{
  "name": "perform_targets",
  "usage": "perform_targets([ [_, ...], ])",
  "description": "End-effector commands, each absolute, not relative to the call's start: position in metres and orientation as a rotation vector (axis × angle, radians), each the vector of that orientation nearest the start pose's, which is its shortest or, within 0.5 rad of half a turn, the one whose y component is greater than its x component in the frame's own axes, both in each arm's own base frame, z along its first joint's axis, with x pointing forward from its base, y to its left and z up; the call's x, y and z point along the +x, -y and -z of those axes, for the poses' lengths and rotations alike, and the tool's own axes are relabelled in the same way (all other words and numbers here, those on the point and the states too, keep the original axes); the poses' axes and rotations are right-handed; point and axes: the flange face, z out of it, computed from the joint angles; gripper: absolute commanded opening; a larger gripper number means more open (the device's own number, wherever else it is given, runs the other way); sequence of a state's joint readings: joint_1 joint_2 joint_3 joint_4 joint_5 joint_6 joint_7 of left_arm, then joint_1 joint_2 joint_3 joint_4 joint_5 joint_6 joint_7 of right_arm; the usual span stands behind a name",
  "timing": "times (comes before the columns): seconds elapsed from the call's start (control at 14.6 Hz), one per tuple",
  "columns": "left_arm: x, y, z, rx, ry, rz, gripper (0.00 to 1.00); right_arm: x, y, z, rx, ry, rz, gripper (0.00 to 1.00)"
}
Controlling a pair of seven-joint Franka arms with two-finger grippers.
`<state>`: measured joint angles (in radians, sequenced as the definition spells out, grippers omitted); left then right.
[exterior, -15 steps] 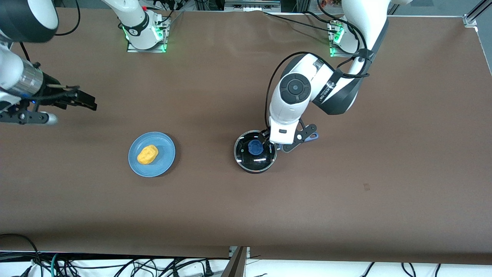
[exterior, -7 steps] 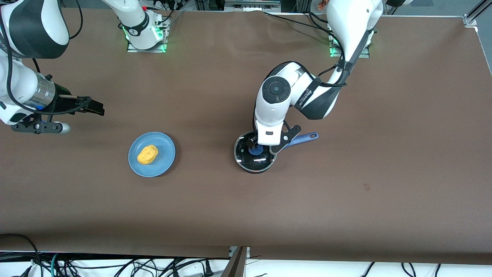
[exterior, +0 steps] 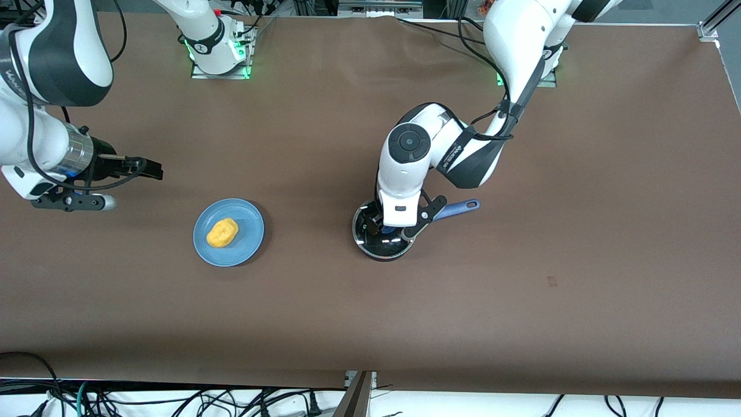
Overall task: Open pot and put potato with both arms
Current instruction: 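Hold the lid with the left gripper while the right gripper grasps the potato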
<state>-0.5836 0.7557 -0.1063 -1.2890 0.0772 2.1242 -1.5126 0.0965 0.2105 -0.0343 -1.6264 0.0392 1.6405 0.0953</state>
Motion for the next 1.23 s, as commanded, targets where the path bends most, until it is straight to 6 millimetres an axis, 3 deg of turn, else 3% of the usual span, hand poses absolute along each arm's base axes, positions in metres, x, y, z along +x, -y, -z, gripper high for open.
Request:
perform_targets([
  [0.0, 0.6, 0.476, -0.29, -2.927, 1.29, 0.125, 1.0, 0.614, -0.039, -0.467, -3.101, -0.053, -0.33, 1.0],
  [0.21, 0.602, 0.476, -0.289, -2.927, 1.292, 0.128, 1.0, 0.624, -0.04, -0.445, -3.101, -0.056, -0.325, 1.0],
  [0.27, 0.602, 0.476, -0.288, -2.926, 1.291, 0.126, 1.0, 0.632, -0.041, -0.417, -3.097, -0.065, -0.358, 1.0],
  [0.34, 0.602, 0.476, -0.285, -2.922, 1.29, 0.123, 1.0, 0.635, -0.042, -0.402, -3.097, -0.071, -0.382, 1.0],
  [0.62, 0.601, 0.477, -0.279, -2.918, 1.285, 0.116, 1.0, 0.644, -0.043, -0.388, -3.106, -0.082, -0.321, 1.0],
  [0.75, 0.6, 0.476, -0.273, -2.902, 1.308, 0.107, 1.0, 0.65, -0.046, -0.37, -3.117, -0.04, -0.315, 1.0],
  [0.96, 0.596, 0.482, -0.272, -2.892, 1.337, 0.101, 1.0, 0.661, -0.055, -0.345, -3.111, 0.13, -0.252, 1.0],
  [1.1, 0.596, 0.482, -0.273, -2.892, 1.342, 0.098, 1.0, 0.67, -0.056, -0.316, -3.108, 0.189, -0.21, 1.0],
  [1.17, 0.596, 0.483, -0.273, -2.893, 1.338, 0.102, 0.99, 0.675, -0.068, -0.289, -3.111, 0.195, -0.189, 1.0],
])
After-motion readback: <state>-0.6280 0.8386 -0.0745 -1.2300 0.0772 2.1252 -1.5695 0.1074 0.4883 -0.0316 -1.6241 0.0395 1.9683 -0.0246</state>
